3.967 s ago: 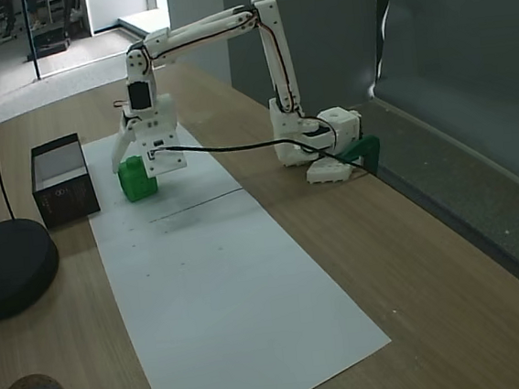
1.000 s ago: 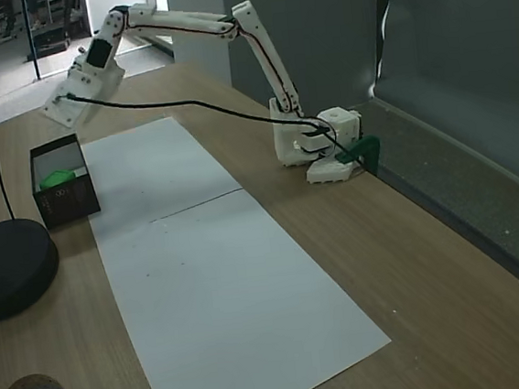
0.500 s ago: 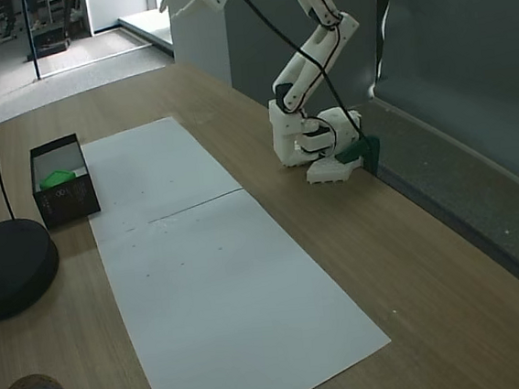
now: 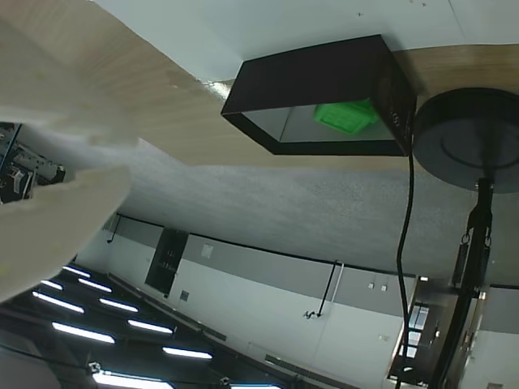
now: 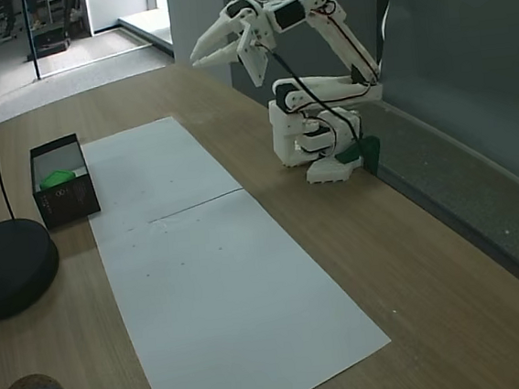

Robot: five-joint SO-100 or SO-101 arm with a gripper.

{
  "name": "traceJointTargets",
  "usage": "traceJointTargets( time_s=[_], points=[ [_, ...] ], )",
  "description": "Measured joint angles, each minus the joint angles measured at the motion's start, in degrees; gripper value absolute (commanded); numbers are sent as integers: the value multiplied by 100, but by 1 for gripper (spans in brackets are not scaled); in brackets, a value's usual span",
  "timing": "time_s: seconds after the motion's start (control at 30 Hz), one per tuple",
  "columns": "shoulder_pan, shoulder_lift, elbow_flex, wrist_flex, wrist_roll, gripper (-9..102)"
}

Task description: Grab a green square and put it in the box.

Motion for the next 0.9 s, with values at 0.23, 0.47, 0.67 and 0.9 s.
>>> traceJointTargets(
  time_s=[0.23,0.47,0.67,0.9],
  points=[
    [0,896,2285,-1670,-9,0],
    [-334,967,3929,-2250,-9,0],
    [-624,967,4421,-2241,18,0],
    [-668,967,4421,-1784,1046,0]
  ],
)
